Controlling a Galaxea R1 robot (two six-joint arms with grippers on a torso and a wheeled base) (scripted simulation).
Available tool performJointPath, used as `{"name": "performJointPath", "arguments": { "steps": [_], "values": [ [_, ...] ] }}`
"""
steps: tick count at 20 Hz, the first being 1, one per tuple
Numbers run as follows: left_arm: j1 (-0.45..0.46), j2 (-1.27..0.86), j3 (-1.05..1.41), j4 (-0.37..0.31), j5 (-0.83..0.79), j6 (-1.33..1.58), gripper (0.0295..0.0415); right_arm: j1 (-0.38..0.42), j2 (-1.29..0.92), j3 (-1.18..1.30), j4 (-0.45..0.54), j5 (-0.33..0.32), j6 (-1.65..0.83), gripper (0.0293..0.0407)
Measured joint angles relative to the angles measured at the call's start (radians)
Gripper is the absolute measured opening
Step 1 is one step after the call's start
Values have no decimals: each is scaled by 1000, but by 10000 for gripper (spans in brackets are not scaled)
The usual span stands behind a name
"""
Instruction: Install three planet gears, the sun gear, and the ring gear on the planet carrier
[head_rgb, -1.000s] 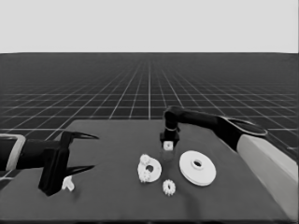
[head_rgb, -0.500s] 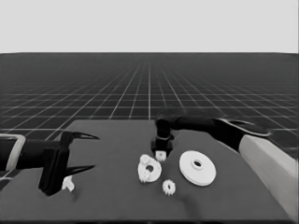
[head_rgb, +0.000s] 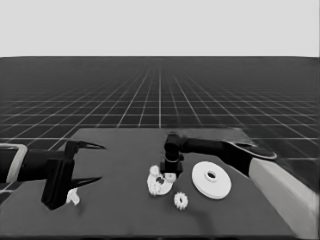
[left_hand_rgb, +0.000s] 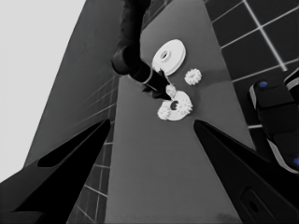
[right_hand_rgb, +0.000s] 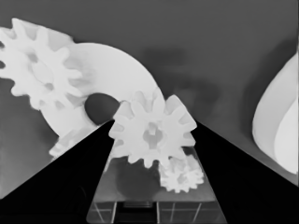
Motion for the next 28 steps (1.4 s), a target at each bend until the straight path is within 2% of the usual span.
{"name": "performJointPath", "arguments": {
  "steps": [6, 8, 9, 10, 16, 19, 26, 27, 28],
  "values": [
    [0, 0, 0, 0, 0, 0, 385, -15, 5, -16, -15, 9, -9, 312],
    [0, 0, 0, 0, 0, 0, 385, -16, 5, -16, -16, 9, -9, 371],
    [0, 0, 0, 0, 0, 0, 385, -16, 5, -16, -16, 9, -9, 381],
    [0, 0, 0, 0, 0, 0, 385, -16, 5, -17, -16, 9, -9, 383],
    [0, 0, 0, 0, 0, 0, 385, -16, 5, -17, -16, 9, -9, 385],
    [0, 0, 0, 0, 0, 0, 385, 106, -21, 76, 96, -39, 46, 385],
    [0, 0, 0, 0, 0, 0, 385, 138, -23, 85, 128, -47, 51, 385],
    [0, 0, 0, 0, 0, 0, 385, 131, -125, 324, 115, -69, 191, 385],
    [0, 0, 0, 0, 0, 0, 385, 125, -176, 450, 109, -83, 263, 385]
  ]
}}
